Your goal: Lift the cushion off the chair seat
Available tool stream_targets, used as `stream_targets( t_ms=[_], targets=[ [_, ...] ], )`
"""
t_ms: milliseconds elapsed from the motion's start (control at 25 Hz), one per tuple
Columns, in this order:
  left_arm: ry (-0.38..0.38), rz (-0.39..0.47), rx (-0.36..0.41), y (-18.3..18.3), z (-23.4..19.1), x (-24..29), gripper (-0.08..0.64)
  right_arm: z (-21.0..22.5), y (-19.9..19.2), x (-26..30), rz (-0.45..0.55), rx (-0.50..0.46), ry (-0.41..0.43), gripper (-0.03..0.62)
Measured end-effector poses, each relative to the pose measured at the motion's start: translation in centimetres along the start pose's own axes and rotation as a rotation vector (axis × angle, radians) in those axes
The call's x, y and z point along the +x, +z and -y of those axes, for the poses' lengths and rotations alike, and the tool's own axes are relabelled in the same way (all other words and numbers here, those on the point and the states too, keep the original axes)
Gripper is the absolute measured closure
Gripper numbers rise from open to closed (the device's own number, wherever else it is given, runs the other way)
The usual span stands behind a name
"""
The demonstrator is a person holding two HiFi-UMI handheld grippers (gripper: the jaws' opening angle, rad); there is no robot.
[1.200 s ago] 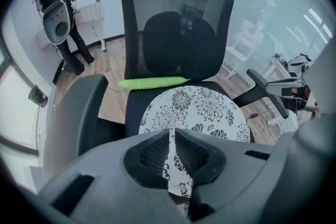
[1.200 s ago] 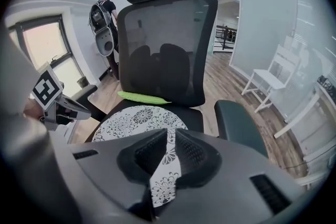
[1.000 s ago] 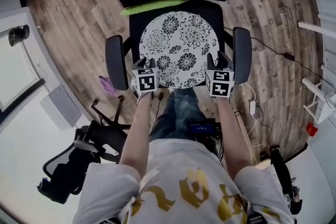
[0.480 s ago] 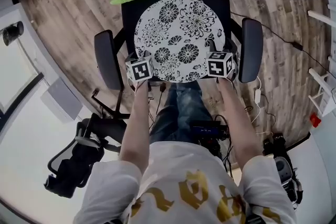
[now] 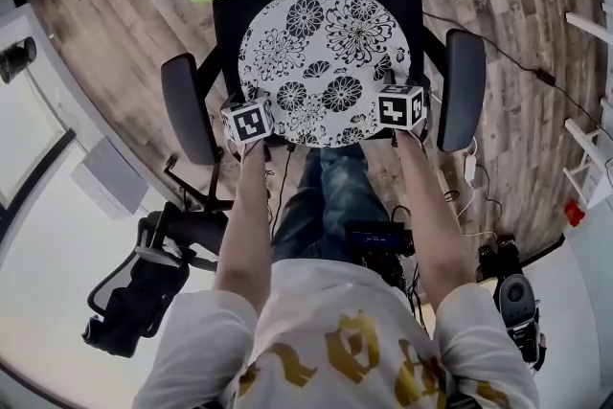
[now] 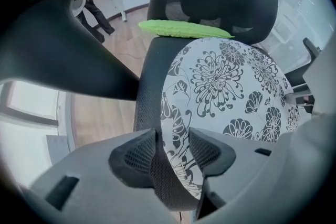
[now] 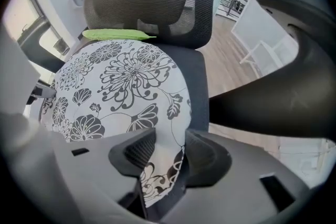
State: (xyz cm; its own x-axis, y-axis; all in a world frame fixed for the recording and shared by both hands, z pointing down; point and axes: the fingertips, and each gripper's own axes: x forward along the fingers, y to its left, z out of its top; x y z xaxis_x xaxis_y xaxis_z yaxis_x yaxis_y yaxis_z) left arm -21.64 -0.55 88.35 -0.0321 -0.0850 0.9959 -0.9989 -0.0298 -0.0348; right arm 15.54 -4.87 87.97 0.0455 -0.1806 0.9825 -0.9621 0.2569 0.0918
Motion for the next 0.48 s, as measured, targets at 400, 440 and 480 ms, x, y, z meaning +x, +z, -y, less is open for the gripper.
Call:
stream_targets(
  t_ms=[400, 440, 480],
  targets=[
    [-0.041, -0.005, 0.057, 0.7, 1.0, -0.1, 0.529, 0.0, 0.5, -1.0, 0.007, -0.072, -0.003, 0.559],
    [-0.048, -0.006, 0.065, 0.8, 1.1, -0.2, 0.534, 0.0, 0.6, -1.1, 0.007, -0.066, -0.002, 0.56],
    [-0.054, -0.007, 0.073, 0.8, 1.2, -0.3, 0.538, 0.0, 0.6, -1.1, 0.006, -0.061, 0.002, 0.561]
  ],
)
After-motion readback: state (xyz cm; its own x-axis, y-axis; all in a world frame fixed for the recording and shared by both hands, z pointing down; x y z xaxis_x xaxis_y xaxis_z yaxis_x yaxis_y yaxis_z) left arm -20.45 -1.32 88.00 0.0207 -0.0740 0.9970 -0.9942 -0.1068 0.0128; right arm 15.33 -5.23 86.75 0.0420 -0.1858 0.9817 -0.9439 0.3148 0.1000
